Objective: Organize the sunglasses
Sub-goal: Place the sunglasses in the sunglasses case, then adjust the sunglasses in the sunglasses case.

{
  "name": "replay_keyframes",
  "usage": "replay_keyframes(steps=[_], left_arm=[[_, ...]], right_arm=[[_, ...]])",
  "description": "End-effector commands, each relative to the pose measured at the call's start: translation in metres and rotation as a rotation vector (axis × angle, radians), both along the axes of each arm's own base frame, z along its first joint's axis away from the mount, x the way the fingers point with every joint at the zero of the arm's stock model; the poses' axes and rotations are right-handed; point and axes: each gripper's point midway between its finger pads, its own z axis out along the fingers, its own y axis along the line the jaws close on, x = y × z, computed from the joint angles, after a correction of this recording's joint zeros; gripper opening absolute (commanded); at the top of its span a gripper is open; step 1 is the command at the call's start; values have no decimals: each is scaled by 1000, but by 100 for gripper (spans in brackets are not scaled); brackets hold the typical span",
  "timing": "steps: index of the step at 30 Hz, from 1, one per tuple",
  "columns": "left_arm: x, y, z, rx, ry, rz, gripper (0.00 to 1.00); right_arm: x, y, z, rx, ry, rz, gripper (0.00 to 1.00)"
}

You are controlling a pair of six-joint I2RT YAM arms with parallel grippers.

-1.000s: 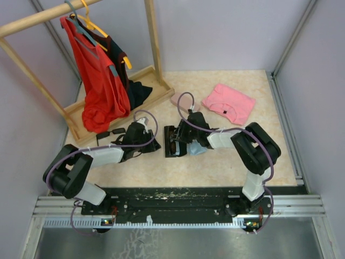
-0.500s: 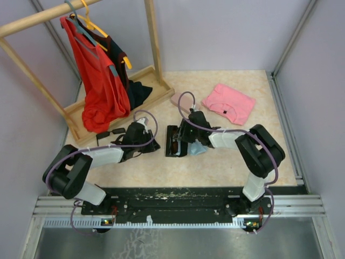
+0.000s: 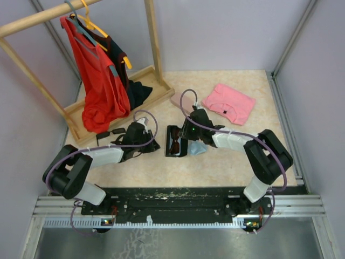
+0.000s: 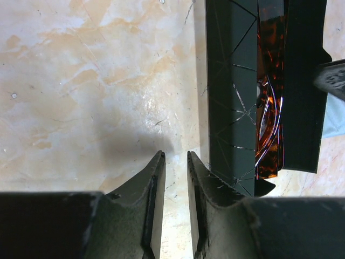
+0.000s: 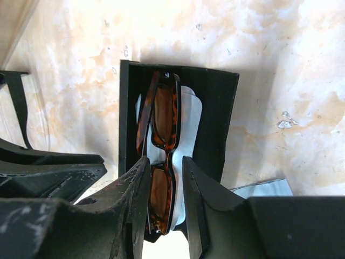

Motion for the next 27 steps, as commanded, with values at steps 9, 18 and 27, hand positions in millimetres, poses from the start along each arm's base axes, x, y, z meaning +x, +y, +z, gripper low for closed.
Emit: replay_keyframes(steps=[9, 18, 27], left_arm=[[10, -12, 19, -42, -41, -28, 26], [10, -20, 17, -45, -36, -48, 24], [15, -29, 18, -43, -39, -62, 24]], right_arm=[[9, 9, 48, 24, -104, 50, 10], [10, 11, 13, -93, -16, 88, 0], [9, 14, -7, -211, 17, 93, 0]])
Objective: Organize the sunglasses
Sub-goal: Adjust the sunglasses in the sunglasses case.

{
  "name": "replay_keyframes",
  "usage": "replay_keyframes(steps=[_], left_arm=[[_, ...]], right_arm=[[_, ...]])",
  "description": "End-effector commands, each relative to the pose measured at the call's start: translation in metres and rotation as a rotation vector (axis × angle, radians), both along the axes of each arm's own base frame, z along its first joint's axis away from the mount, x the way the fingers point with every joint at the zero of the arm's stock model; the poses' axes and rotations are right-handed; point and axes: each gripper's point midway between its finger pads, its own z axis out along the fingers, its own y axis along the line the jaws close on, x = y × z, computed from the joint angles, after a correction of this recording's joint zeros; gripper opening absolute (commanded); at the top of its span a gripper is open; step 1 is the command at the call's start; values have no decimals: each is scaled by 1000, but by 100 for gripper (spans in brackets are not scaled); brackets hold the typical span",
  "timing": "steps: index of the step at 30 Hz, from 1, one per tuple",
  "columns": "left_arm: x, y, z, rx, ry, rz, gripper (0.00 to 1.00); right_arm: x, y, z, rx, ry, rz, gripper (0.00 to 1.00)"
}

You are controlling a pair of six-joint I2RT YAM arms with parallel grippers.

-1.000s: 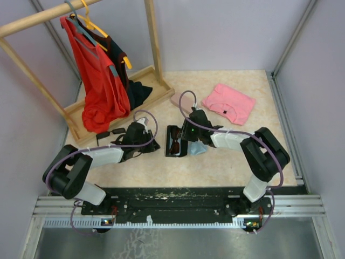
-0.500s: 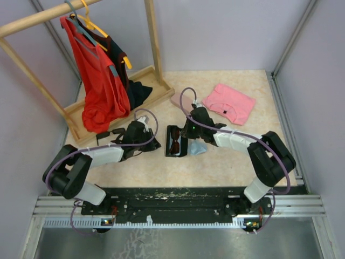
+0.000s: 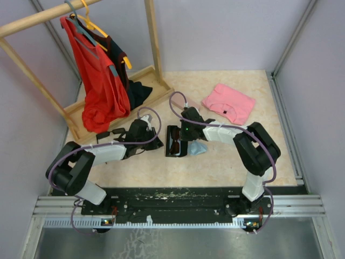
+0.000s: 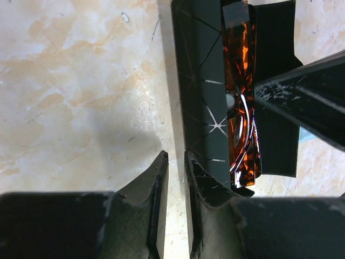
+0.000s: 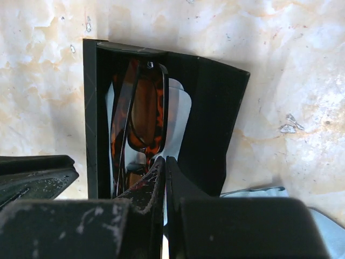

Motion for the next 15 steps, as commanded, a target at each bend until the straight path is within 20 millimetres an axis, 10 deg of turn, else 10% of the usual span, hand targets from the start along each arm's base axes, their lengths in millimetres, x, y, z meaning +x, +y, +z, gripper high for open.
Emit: replay_keyframes(steps=[1, 15], left_arm=[[8, -12, 10, -19, -30, -24, 24], [9, -23, 5, -12, -20, -50, 23]], right_arm=[[10, 12, 13, -31, -53, 18, 0], [7, 28, 6, 11, -26, 62, 0]])
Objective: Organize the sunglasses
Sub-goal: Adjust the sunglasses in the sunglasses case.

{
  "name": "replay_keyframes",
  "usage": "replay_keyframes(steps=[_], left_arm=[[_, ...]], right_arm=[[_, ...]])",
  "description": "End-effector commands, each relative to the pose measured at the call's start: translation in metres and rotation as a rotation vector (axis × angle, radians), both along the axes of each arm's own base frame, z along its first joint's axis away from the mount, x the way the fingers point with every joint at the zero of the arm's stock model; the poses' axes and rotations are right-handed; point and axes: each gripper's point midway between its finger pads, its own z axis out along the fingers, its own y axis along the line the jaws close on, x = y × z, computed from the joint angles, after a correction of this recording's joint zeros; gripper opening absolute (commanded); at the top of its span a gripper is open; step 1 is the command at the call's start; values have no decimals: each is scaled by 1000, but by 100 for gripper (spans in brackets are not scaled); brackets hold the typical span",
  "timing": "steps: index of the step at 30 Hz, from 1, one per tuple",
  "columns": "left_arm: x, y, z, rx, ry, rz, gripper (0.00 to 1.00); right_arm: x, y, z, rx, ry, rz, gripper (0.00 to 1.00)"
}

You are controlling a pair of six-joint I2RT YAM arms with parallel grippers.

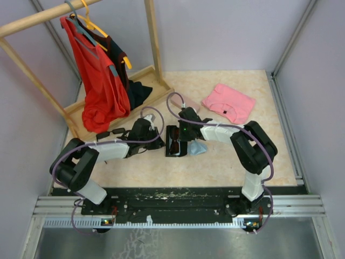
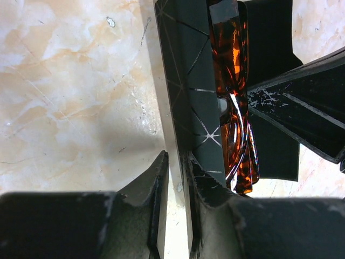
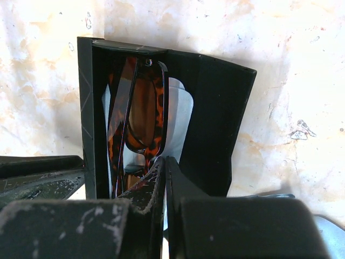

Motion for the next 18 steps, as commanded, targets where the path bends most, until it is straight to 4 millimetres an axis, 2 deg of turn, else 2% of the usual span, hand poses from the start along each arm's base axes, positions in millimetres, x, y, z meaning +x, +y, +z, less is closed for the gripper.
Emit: replay_keyframes(steps=[1, 18], left_arm=[[6, -13, 9, -21, -27, -30, 23], [6, -25, 11, -23, -30, -55, 22]], right_arm=[[9, 23, 14, 64, -38, 42, 0], [0, 41, 10, 108, -12, 113, 0]])
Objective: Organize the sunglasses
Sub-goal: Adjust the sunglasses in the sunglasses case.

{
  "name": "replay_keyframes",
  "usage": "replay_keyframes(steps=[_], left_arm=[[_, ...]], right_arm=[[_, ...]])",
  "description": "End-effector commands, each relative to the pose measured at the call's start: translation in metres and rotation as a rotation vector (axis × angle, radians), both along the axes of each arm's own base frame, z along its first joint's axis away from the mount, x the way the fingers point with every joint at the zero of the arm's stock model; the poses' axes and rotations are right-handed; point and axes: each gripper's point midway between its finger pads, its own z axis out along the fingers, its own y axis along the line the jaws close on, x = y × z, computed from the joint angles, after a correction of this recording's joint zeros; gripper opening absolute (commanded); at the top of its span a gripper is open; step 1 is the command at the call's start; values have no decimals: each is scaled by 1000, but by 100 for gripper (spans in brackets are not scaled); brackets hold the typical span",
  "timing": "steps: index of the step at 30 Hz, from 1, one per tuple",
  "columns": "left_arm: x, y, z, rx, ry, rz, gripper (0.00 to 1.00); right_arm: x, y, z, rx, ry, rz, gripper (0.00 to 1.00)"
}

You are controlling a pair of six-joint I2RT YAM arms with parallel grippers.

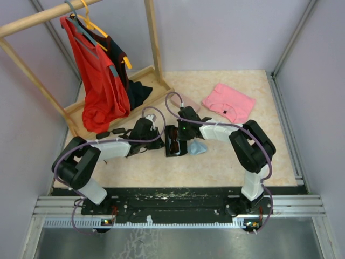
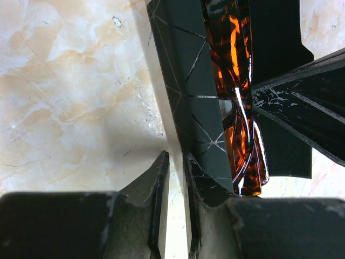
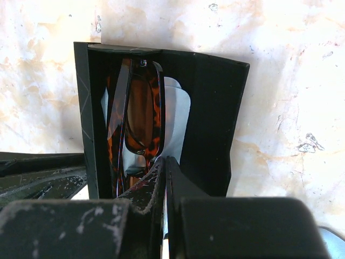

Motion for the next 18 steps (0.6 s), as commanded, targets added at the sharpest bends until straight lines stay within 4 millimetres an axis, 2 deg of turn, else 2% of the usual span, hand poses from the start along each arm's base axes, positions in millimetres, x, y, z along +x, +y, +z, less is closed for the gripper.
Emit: replay_keyframes(steps=[1, 12, 18], left_arm=[[4, -25, 16, -58, -39, -53, 22], [4, -23, 15, -50, -39, -49, 22], [4, -23, 13, -46, -36, -48, 22]], right_arm=[[-3, 34, 12, 99, -15, 80, 0], [-1, 35, 29, 136, -70, 84, 0], [-1, 33, 28, 122, -72, 84, 0]])
